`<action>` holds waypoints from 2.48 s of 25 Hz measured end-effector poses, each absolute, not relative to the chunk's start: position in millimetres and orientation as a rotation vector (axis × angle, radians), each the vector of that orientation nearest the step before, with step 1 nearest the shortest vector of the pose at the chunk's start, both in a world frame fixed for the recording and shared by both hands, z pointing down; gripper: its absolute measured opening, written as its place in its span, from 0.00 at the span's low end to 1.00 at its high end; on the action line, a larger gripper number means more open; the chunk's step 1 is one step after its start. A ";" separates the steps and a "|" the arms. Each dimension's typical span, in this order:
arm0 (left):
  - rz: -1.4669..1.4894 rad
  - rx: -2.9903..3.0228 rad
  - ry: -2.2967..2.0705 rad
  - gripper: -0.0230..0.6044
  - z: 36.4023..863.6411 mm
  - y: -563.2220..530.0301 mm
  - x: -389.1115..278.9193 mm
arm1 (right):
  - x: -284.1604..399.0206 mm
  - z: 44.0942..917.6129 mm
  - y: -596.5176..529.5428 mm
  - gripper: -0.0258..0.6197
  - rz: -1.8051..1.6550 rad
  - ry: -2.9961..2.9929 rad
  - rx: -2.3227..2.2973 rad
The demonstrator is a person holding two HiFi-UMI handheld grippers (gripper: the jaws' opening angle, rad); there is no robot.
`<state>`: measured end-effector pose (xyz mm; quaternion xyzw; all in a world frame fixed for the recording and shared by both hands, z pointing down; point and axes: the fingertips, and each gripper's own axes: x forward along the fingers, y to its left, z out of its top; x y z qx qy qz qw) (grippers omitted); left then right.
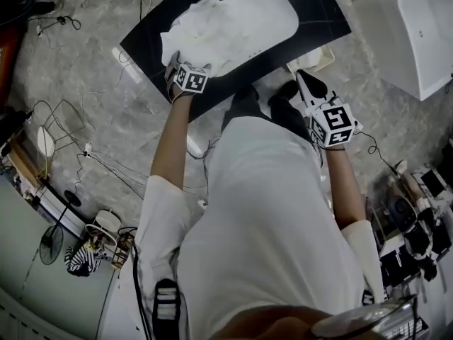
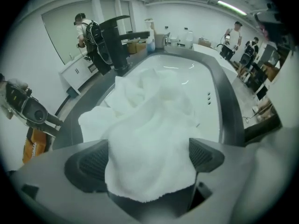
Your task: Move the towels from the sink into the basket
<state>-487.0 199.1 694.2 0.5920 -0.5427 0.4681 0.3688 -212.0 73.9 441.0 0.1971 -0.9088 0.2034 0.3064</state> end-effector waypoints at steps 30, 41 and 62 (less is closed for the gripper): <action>1.257 1.435 -1.578 0.22 669.8 187.6 -508.4 | -209.2 480.9 95.3 0.04 0.555 -2.349 0.535; 0.905 1.588 -1.749 0.21 545.4 146.9 -447.4 | -156.4 439.4 66.7 0.04 0.490 -2.409 0.605; 0.268 2.268 -1.517 0.20 289.5 9.6 -212.4 | 28.9 338.4 0.9 0.04 0.406 -2.463 1.115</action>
